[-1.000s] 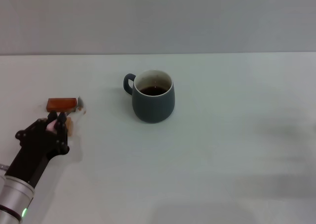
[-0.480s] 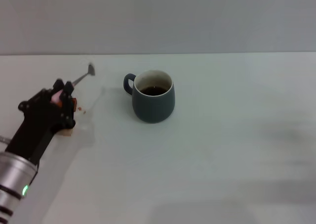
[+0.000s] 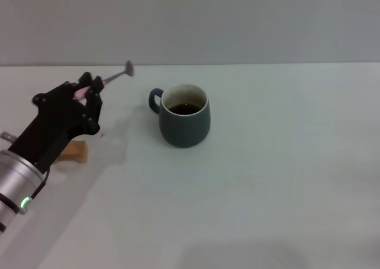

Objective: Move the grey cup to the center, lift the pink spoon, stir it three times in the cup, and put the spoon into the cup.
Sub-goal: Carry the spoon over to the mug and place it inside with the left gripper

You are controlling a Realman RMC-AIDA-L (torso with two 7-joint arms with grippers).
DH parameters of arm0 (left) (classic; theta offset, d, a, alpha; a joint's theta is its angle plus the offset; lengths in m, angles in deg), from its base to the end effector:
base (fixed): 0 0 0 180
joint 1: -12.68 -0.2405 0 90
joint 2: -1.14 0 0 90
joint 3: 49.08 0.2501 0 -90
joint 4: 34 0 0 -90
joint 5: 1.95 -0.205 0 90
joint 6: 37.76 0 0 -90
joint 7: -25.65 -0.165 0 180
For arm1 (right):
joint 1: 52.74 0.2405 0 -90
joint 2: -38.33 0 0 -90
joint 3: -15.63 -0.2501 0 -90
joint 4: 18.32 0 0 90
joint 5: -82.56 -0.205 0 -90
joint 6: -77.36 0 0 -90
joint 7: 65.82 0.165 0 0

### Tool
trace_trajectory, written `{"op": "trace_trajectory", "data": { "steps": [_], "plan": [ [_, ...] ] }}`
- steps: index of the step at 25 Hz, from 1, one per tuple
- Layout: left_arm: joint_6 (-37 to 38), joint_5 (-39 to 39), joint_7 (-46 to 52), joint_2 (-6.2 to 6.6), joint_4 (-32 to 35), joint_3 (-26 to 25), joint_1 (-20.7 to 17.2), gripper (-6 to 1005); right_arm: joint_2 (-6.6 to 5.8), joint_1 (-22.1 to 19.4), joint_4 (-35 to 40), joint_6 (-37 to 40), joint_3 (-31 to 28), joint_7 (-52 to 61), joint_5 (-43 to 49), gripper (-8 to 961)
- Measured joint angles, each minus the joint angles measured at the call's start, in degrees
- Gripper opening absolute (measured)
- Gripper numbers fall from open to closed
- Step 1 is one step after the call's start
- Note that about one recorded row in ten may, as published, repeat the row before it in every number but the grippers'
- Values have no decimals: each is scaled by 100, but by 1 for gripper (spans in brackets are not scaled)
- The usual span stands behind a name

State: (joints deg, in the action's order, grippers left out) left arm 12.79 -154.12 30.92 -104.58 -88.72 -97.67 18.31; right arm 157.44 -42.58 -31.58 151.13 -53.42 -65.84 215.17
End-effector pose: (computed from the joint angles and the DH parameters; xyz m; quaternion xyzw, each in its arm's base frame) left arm -0.2510 0.3039 -0.0104 -0.7765 -0.1786 -0.3475 0.4945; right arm 0.3945 0.2667 0.0564 -0.5322 0.2592 0.2403 0.7693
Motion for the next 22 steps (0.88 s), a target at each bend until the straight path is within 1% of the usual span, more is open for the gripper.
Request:
{"op": "trace_trajectory", "data": {
  "steps": [1,3,4,5,8,10,11,12,13,14,15,16,20,21,22],
  "plan": [
    [-107,-217,186,51,-98,-72,-5,147,0,0,0,0,0,0,0,-1],
    [-175,-603,565,90,-167,-216,-6,147,0,-43,165,86,-224,0,0,-1],
    [-197,-793,733,93,-184,-307,-6,146,2,-57,251,123,-321,0,0,-1],
    [-317,-1226,1121,95,-226,-505,2,146,4,-85,385,180,-499,22,-1,-2],
    [-455,-1337,1240,120,-253,-557,60,147,8,-114,456,205,-599,30,-5,-2],
    [-621,-1338,1226,205,-313,-483,215,147,19,-149,511,218,-648,34,-8,-2],
    [-621,-1338,1226,205,-313,-483,215,147,19,-149,511,218,-648,34,-8,-2],
    [-721,-1338,1226,244,-371,-456,267,147,23,-154,519,216,-644,35,-8,-2],
    [-997,-1338,1219,336,-556,-394,357,147,31,-160,527,197,-625,36,-8,-1],
    [-997,-1338,1219,336,-556,-394,357,147,31,-160,527,197,-625,36,-8,-1],
    [-1343,-1338,1198,437,-808,-352,413,147,37,-163,528,183,-604,37,-8,-1],
    [-1343,-1338,1198,437,-808,-352,413,147,37,-163,528,183,-604,37,-8,-1],
    [-1718,-1336,1128,547,-1133,-333,453,146,54,-170,531,174,-591,40,-8,-2],
    [-1893,-1335,1093,602,-1276,-310,456,146,57,-172,532,173,-589,40,-8,-2],
    [-1893,-1335,1093,602,-1276,-310,456,146,57,-173,532,172,-588,41,-8,-1]
  ]
}}
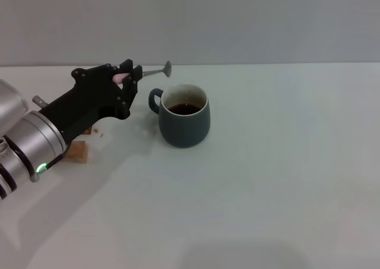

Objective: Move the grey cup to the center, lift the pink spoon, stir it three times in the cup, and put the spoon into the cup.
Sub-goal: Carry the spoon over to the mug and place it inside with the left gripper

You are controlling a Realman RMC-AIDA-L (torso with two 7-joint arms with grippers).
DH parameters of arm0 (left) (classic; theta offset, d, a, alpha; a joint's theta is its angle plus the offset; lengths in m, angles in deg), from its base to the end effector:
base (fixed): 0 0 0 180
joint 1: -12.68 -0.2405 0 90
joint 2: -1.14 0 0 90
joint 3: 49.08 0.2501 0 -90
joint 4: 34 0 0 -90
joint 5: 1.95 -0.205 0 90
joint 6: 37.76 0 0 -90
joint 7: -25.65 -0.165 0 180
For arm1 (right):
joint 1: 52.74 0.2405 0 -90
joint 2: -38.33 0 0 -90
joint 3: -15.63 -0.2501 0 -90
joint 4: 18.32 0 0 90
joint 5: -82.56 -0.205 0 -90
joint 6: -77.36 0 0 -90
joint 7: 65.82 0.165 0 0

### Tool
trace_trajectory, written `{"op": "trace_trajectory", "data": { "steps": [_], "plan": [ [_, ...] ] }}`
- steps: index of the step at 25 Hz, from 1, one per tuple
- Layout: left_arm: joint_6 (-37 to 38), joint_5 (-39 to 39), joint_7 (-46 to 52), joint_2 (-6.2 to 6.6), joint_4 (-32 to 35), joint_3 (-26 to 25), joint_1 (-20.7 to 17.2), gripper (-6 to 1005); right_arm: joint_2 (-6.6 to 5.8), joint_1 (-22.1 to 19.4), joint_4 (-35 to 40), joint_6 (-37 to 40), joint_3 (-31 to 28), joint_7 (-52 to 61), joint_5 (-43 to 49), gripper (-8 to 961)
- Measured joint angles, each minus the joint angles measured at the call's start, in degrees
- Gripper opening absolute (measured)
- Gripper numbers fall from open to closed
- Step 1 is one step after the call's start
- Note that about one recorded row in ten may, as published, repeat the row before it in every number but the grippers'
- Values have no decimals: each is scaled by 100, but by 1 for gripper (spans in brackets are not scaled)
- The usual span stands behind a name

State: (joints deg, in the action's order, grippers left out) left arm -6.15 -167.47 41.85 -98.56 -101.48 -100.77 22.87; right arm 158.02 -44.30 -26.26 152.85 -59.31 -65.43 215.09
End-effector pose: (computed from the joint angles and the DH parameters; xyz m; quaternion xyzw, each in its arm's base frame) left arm -0.2116 0.3317 -0.0088 -0.8450 -0.1518 -0.2958 0.4189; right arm 0.4250 0.2316 0.0701 -0.4883 0.2801 0.1926 0.8038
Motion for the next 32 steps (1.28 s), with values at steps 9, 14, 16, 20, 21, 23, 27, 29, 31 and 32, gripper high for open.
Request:
{"op": "trace_trajectory", "data": {
  "steps": [9,14,16,20,21,23,27,29,31,32],
  "plan": [
    [-1072,3,-43,364,-957,176,-65,146,11,-10,3,-14,57,102,2,-1],
    [-1333,2,-126,373,-1078,204,-2,147,11,12,0,-18,59,154,9,-1],
    [-1397,2,-152,354,-1080,208,23,147,11,16,3,-18,59,155,13,0],
    [-1686,2,-239,276,-1070,227,130,147,7,16,3,-18,59,157,15,0],
    [-1732,2,-248,268,-1073,235,147,147,5,7,2,-18,59,159,14,0],
    [-1862,2,-257,256,-1088,272,203,147,4,7,3,-18,59,160,14,0],
    [-1992,2,-257,256,-1106,276,245,146,0,5,3,-18,58,161,14,0],
    [-2125,2,-258,256,-1134,277,278,146,-4,9,3,-18,59,162,14,0],
    [-2430,2,-266,257,-1231,277,382,146,-12,28,3,-17,59,163,14,-1],
    [-2430,2,-266,257,-1231,277,382,146,-12,28,3,-17,59,163,14,-1]
  ]
}}
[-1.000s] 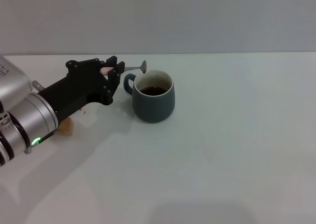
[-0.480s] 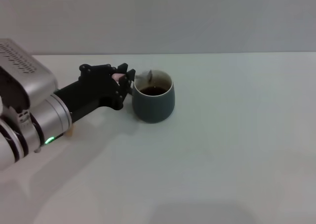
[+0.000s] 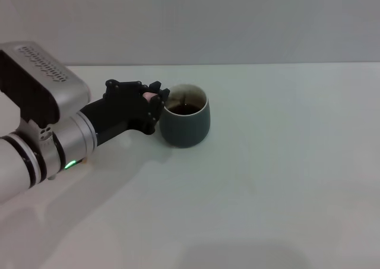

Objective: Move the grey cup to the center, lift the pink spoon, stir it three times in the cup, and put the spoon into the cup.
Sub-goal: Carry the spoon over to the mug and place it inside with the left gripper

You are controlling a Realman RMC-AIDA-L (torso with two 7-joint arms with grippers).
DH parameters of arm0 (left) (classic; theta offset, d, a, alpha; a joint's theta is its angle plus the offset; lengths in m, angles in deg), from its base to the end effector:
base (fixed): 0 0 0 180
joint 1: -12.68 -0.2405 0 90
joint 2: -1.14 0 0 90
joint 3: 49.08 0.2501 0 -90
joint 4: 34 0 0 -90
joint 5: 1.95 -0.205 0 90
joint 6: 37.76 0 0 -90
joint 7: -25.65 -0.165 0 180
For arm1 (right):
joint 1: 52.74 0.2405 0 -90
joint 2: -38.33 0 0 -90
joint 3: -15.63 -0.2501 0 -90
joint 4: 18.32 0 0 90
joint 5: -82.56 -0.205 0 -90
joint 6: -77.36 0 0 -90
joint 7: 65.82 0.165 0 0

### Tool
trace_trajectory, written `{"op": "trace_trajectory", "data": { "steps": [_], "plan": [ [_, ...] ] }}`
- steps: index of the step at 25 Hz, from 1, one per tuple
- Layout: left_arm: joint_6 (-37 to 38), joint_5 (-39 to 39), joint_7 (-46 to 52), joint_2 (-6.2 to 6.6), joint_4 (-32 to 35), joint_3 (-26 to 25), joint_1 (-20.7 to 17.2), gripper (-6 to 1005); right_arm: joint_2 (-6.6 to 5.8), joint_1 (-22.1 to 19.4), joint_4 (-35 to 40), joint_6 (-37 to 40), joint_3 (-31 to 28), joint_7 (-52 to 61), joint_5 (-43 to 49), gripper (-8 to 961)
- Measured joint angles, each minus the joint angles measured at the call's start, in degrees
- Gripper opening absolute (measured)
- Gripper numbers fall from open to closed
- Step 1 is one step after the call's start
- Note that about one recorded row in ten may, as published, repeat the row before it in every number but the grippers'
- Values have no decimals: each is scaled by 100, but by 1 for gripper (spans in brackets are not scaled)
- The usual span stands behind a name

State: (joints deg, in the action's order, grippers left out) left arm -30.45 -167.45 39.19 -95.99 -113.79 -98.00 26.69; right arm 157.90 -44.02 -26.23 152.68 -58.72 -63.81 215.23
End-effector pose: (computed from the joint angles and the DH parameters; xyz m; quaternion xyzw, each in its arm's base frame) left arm -0.1882 0.3352 -0.0312 -0.8918 -0.1467 -0.1819 0.3874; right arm 0.4235 0.2345 0.0690 -0.4908 0.2850 0.2049 0.7974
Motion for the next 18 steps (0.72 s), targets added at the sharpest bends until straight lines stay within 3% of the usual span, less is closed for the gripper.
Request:
{"op": "trace_trajectory", "data": {
  "steps": [8,18],
  "plan": [
    [-345,8,-140,-120,36,-46,160,147,-15,25,-4,0,0,1,-5,-1],
    [-709,9,-141,-145,14,-47,321,147,-14,34,-25,0,0,1,-5,-1]
  ]
}}
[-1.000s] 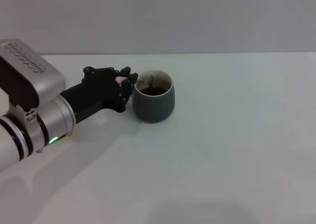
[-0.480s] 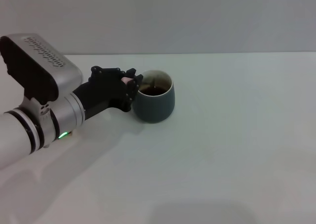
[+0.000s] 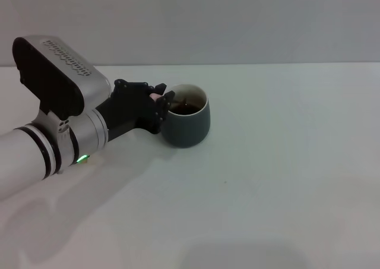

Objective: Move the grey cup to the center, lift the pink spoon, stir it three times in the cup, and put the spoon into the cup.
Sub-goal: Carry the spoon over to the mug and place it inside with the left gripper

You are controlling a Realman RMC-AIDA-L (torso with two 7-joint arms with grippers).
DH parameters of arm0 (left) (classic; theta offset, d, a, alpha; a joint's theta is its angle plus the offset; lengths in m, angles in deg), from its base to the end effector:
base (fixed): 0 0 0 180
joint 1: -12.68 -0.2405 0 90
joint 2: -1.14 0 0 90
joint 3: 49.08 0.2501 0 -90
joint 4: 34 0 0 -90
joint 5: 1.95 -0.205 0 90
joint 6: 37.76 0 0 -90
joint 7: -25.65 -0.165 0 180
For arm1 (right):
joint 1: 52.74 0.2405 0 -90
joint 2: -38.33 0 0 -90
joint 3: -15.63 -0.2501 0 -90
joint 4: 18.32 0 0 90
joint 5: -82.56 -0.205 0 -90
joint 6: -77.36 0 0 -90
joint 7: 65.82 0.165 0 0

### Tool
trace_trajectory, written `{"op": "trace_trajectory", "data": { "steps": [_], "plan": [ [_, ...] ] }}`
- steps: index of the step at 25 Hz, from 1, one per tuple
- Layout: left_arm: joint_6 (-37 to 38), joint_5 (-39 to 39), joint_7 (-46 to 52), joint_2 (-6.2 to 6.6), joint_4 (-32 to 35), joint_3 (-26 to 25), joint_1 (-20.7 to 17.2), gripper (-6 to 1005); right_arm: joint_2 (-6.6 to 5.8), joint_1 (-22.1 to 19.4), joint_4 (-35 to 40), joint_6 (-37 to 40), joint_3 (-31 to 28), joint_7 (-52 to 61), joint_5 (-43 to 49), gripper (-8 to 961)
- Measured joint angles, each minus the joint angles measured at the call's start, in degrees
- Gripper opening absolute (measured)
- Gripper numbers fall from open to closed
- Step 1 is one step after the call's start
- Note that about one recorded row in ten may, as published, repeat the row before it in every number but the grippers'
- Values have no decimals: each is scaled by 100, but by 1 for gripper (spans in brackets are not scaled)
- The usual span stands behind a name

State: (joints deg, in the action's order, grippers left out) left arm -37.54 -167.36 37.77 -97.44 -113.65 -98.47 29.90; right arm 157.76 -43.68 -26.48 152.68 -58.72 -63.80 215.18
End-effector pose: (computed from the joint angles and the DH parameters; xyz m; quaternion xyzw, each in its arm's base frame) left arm -0.1828 0.3461 -0.0409 -0.8995 -0.1428 -0.1429 0.3873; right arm 0.4218 0.2378 0.0702 -0.4910 0.2822 0.2089 0.7973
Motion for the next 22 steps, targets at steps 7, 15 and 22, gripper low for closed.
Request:
{"op": "trace_trajectory", "data": {
  "steps": [7,15,22],
  "plan": [
    [-225,0,-227,-189,146,-135,33,147,1,-1,-10,0,0,0,12,0],
    [-512,28,-542,-394,211,-236,118,146,-3,12,-10,0,0,0,18,-1],
    [-515,29,-545,-434,266,-173,181,146,-7,24,0,0,-1,0,33,-1]
  ]
}}
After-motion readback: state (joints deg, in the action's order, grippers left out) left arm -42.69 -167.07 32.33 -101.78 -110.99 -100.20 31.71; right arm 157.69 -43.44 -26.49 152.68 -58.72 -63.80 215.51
